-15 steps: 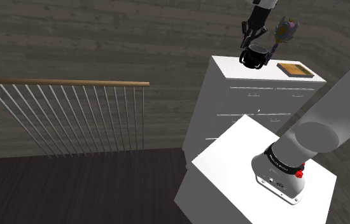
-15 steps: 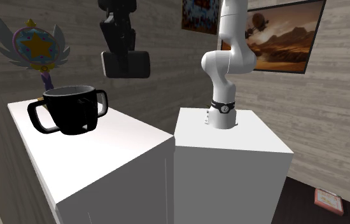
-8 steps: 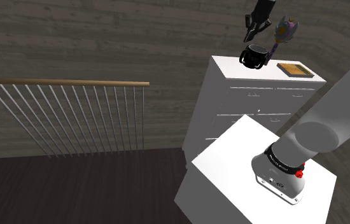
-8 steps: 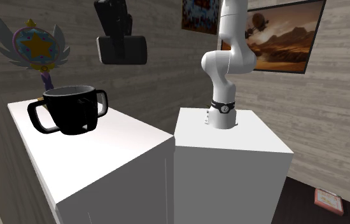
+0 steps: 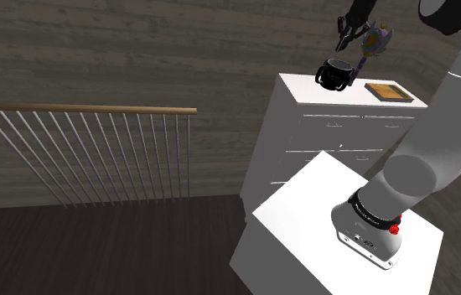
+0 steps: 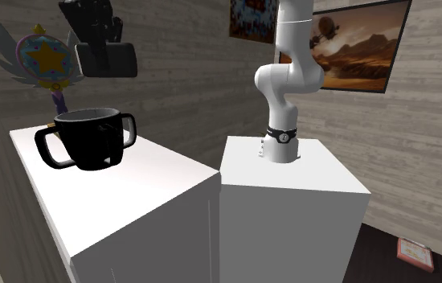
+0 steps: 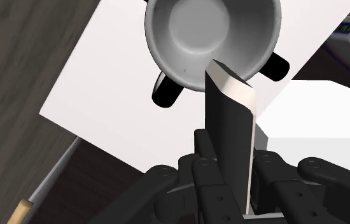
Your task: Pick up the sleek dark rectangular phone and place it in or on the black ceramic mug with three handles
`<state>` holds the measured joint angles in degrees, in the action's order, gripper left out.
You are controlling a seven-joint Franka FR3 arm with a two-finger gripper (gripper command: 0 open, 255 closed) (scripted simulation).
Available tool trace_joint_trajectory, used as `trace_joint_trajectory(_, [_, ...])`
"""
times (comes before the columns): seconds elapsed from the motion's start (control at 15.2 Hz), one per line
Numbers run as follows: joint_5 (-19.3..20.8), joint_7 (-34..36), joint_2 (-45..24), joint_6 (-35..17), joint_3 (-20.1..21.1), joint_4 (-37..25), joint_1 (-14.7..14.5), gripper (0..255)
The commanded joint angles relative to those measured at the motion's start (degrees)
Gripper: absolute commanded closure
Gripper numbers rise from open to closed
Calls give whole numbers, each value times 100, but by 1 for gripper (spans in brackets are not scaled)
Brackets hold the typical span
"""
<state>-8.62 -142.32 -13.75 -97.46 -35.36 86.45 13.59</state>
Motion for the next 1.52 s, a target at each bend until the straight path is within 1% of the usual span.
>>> trace_joint_trajectory(0.0, [-243,-311,-406,132,-54,-458,291,255])
trace_joint_trajectory(0.13, [-483,-584,-830,336,-72,-1012,637,255])
trace_joint_trajectory(0.2, [-645,-745,-1128,494,-70,-1426,890,255])
trace_joint_trajectory(1.06, [-630,-808,-1059,-544,-27,-306,707,255])
trace_joint_trajectory(1.45, [-635,-813,-1064,-596,-24,-257,702,255])
